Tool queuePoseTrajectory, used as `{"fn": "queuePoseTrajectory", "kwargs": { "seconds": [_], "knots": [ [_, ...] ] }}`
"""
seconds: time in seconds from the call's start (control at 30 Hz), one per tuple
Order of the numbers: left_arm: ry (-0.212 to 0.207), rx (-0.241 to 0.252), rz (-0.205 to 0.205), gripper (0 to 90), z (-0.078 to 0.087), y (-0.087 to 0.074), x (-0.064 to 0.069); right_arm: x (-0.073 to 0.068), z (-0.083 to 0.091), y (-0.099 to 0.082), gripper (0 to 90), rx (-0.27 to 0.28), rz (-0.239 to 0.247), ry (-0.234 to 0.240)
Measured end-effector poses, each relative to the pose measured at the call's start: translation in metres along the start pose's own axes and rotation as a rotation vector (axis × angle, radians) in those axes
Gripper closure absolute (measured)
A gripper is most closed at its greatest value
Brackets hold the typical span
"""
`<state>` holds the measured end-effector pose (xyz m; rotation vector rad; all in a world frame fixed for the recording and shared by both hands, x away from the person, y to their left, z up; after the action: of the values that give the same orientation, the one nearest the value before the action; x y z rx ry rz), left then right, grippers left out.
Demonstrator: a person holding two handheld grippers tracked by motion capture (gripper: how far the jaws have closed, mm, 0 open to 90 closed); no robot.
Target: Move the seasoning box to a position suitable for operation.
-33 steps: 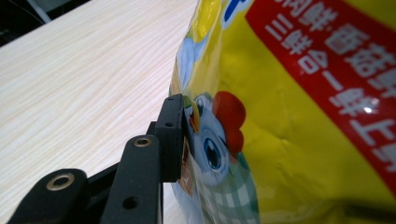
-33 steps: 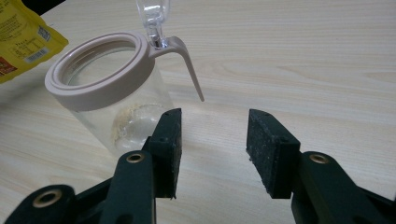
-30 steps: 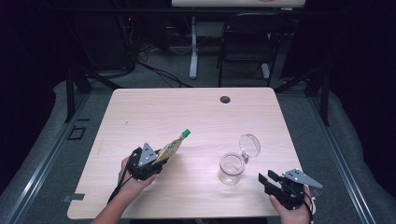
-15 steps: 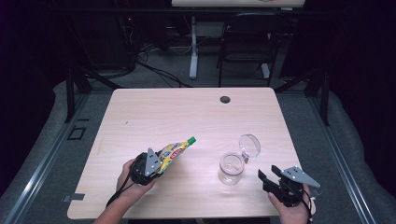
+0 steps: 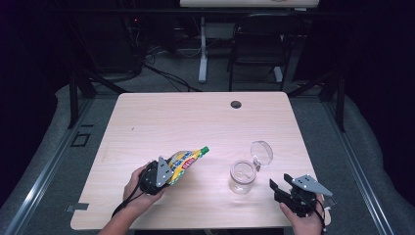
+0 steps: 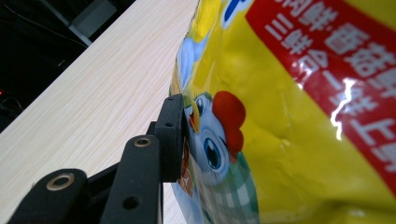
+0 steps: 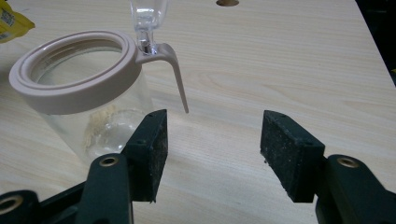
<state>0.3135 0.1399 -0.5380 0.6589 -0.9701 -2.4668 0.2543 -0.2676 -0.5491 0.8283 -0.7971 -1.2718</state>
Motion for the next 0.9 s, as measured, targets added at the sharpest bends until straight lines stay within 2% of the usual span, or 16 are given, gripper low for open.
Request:
{"fn": "queuePoseTrajectory", "kwargs": {
  "seconds": [0.57,0.73,0.9],
  "knots": [
    [0.007,-0.016,-0.042,63.0,-0.0014,0.0029,0.0065,-0.0002,-0.0003,-0.0007,38.7,-0.003,0.002,0.008],
    [0.010,-0.016,-0.046,63.0,-0.0017,0.0034,0.0081,0.0001,-0.0004,-0.0013,39.6,-0.008,-0.016,0.019],
    [0.027,-0.029,-0.078,63.0,-0.0017,0.0051,0.0106,0.0001,-0.0014,-0.0020,40.7,-0.015,-0.014,0.013]
  ]
}}
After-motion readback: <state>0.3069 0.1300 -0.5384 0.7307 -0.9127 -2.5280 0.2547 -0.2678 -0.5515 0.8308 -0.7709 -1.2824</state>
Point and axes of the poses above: each handheld gripper's, and its own axes: z roughly backward along the jaws, y roughly out of its top, x roughly to its right, the point moved 2 cm from there along -z, roughly forward along the jaws, and after that the axes turned 12 degrees about -y, right-handed, at the moved point
